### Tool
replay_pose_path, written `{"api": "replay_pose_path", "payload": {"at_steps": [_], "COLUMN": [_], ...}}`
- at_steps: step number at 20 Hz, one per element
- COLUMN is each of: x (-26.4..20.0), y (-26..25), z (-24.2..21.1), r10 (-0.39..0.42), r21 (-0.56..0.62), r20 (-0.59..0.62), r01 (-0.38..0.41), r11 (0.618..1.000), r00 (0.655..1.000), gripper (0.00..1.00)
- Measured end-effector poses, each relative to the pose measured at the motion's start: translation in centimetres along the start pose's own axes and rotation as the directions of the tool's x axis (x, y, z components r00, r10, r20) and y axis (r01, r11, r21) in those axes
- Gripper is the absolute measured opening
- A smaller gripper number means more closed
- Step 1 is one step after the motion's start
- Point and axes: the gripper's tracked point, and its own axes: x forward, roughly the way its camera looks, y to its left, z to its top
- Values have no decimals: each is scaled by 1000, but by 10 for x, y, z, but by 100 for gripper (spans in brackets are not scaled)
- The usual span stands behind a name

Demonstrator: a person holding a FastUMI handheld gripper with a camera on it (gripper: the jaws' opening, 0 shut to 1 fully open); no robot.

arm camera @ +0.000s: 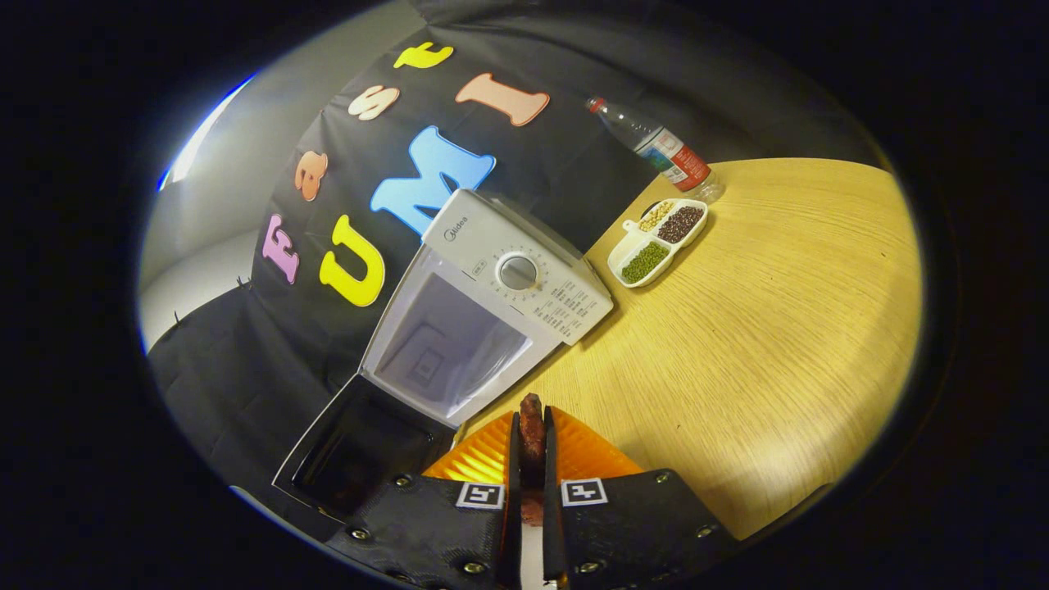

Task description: Open the microwave, put the food inside, and close the microwave door.

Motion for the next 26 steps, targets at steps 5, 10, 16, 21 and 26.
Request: {"api": "replay_pose_path", "payload": {"at_steps": [5, 10, 16, 21, 26], "x": [-7, 11, 58, 99, 149], "y": [35, 82, 128, 154, 170], "z": [12, 12, -7, -18, -31], "r10": [28, 67, 106, 116, 115], "r21": [-39, -88, -124, -143, -98], "r20": [30, 44, 36, 54, 59], "r01": [-27, -63, -100, -107, -109], "r11": [999, 994, 987, 984, 989], "r00": [999, 997, 994, 992, 992], "gripper": [11, 11, 11, 11, 11]}}
